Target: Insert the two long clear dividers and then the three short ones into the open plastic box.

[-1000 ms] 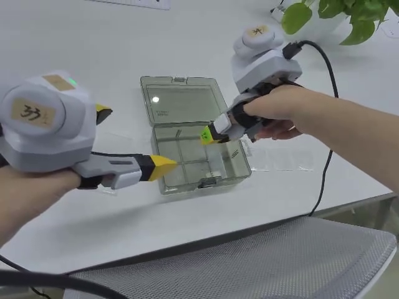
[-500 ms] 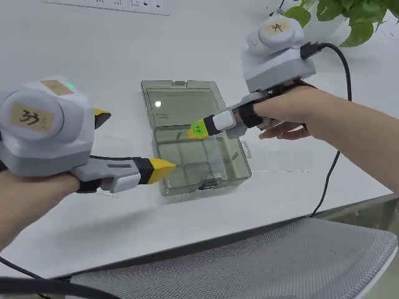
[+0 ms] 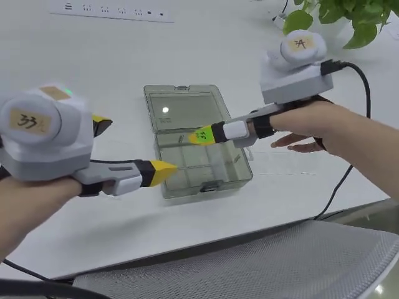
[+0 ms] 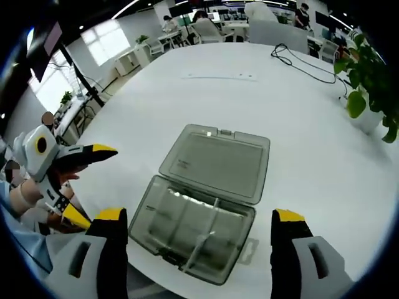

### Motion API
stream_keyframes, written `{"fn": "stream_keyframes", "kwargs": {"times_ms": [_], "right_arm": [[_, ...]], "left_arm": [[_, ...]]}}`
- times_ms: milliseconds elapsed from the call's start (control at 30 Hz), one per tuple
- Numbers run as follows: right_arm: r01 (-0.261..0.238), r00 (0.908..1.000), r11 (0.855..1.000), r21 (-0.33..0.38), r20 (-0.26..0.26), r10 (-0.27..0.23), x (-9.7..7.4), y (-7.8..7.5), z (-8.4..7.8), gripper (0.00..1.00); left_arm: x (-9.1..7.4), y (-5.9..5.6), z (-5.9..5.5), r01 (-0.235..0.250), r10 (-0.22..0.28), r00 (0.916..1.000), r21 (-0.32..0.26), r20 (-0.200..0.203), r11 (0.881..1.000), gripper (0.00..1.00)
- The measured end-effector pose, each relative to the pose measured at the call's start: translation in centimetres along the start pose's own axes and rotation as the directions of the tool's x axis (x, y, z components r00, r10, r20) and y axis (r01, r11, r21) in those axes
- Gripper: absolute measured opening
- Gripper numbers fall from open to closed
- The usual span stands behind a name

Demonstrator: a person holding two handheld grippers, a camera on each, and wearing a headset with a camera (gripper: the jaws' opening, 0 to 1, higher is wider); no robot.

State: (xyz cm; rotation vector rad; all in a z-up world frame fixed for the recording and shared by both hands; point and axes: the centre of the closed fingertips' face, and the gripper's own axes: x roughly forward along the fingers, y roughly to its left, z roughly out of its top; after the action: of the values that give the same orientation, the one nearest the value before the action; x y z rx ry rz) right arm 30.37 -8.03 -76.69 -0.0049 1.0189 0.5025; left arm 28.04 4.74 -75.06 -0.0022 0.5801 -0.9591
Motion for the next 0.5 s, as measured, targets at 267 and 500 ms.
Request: {"fn": "stream_keyframes", "kwargs": {"times_ms": [267, 500], "right_arm": [[-0.043, 0.9870, 0.998, -0.048, 0.153, 0.050, -1.4, 0.2, 1.3, 1.00], [-0.021, 0.9698, 0.989, -0.149, 0.237, 0.057, -3.7, -0.1, 1.3, 1.00]], "left_arm": [[-0.5, 0.0, -0.3, -0.043, 0.042, 0.9991, -0.036, -0.003, 0.998, 0.85], [-0.8, -0.3, -0.7, -0.083, 0.083, 0.9965, -0.049, -0.012, 0.995, 0.85]]}}
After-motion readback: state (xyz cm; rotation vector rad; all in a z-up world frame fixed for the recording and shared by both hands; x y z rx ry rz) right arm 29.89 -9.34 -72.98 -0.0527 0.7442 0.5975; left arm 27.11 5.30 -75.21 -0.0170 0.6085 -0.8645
